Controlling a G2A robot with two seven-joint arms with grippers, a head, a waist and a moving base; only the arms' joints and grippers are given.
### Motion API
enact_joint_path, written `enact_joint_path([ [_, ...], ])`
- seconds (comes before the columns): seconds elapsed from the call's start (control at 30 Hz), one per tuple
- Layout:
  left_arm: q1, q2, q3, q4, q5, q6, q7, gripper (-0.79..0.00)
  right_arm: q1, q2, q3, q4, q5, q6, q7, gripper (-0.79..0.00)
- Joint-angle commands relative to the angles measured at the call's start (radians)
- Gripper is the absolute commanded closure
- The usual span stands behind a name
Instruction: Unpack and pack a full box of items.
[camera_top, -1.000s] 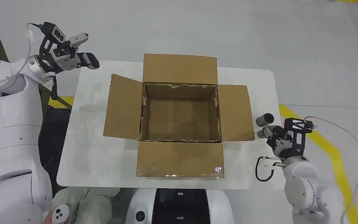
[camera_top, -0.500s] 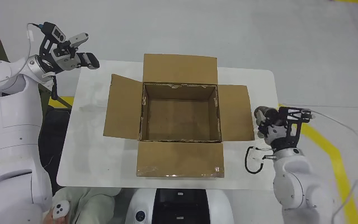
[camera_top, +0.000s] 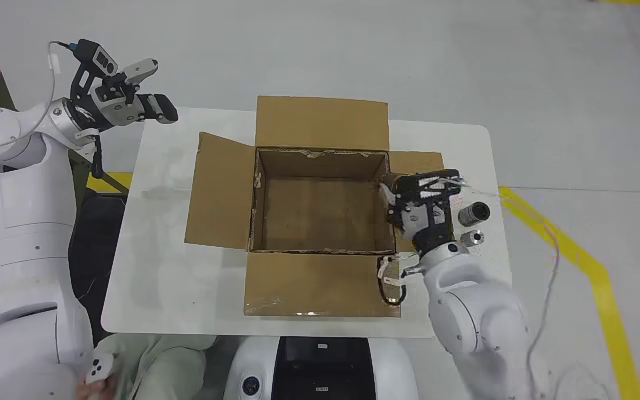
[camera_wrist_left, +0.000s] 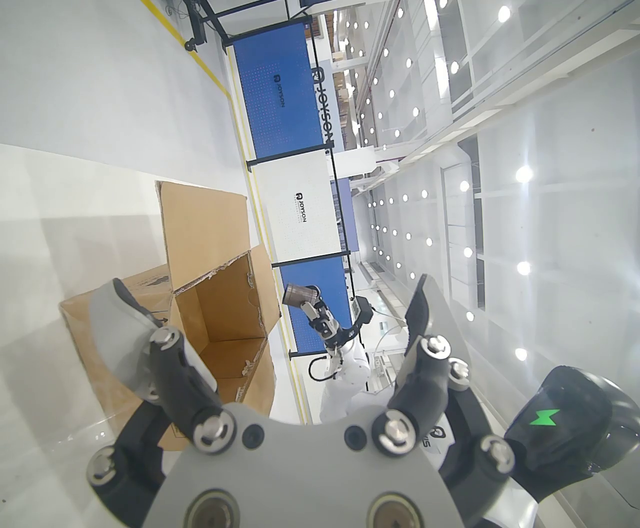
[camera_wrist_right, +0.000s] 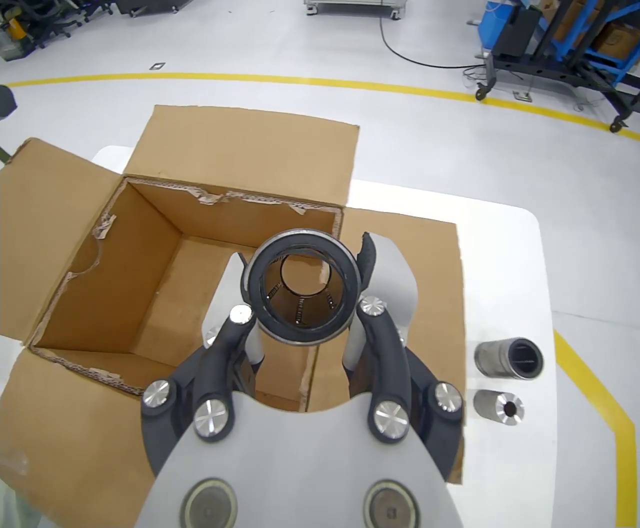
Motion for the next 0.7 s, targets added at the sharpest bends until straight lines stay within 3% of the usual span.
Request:
enact_joint_path([
  [0.0, 0.0, 0.0, 0.0, 0.0, 0.0, 0.0, 0.0, -0.785, 0.039, -0.006, -0.044, 0.039, 0.001, -0.003, 0.011, 0.0],
  [0.4, 0.0, 0.0, 0.0, 0.0, 0.0, 0.0, 0.0, -0.785, 0.266, -0.062, -0.258, 0.287, 0.046, -0.003, 0.068, 0.0],
  [0.67, 0.0, 0.0, 0.0, 0.0, 0.0, 0.0, 0.0, -0.785, 0.391, -0.108, -0.337, 0.461, 0.146, 0.013, 0.054, 0.0],
])
